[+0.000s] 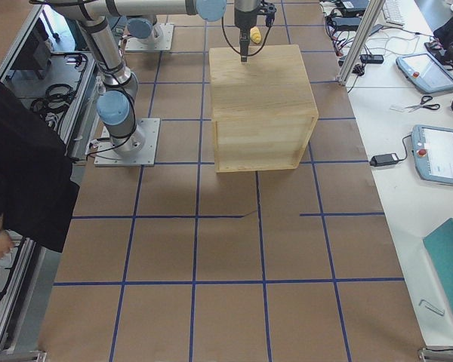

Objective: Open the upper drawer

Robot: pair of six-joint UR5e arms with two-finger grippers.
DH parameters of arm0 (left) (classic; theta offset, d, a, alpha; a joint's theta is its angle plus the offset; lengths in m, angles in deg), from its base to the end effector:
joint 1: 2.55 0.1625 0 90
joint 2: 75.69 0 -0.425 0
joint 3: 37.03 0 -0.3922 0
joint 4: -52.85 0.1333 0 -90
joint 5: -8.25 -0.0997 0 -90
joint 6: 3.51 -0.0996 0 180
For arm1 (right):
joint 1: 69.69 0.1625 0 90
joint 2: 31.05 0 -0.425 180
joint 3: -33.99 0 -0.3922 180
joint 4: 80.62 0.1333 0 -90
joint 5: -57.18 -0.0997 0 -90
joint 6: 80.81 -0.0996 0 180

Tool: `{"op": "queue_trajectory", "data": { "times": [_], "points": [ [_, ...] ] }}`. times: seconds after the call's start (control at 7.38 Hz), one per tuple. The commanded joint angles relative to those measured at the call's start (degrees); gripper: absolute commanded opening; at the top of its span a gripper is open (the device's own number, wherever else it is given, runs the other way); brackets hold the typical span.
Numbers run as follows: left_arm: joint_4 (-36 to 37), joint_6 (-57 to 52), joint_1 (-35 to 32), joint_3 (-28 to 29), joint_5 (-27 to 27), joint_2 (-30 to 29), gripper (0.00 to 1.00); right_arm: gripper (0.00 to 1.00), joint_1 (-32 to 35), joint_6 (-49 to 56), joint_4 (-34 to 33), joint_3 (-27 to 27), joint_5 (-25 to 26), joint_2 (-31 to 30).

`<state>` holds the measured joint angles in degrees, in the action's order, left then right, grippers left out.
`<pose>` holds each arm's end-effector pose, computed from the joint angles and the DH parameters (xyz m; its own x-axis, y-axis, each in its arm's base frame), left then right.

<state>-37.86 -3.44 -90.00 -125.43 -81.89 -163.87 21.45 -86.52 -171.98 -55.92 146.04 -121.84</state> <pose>-0.1115 -0.4877 0.5159 -0.9989 -0.0458 -0.0024 -0.0457 0.9978 -0.0473 0.1450 -0.4870 0.4979 -0.9966 0.0788 -0.0237 0.0797 0.9961 -0.0369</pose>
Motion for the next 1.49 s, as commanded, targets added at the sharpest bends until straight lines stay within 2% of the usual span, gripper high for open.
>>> {"op": "queue_trajectory", "data": {
  "times": [0.0,0.41,0.54,1.35],
  "points": [
    [0.0,-0.6,0.1,0.0,0.0,0.4,1.0,1.0,0.0,0.0,0.0,0.0,0.1,0.0],
    [1.2,-1.5,0.7,-0.1,0.1,0.0,1.0,1.0,0.0,0.0,0.0,0.0,0.1,0.0],
    [3.9,-1.1,0.7,-0.4,0.7,-0.5,1.0,1.0,0.0,0.0,0.0,0.0,0.0,0.0],
    [4.0,-1.2,0.0,-0.4,0.8,-1.6,1.0,1.0,0.0,0.0,0.0,0.0,0.0,0.0]
  ]
}}
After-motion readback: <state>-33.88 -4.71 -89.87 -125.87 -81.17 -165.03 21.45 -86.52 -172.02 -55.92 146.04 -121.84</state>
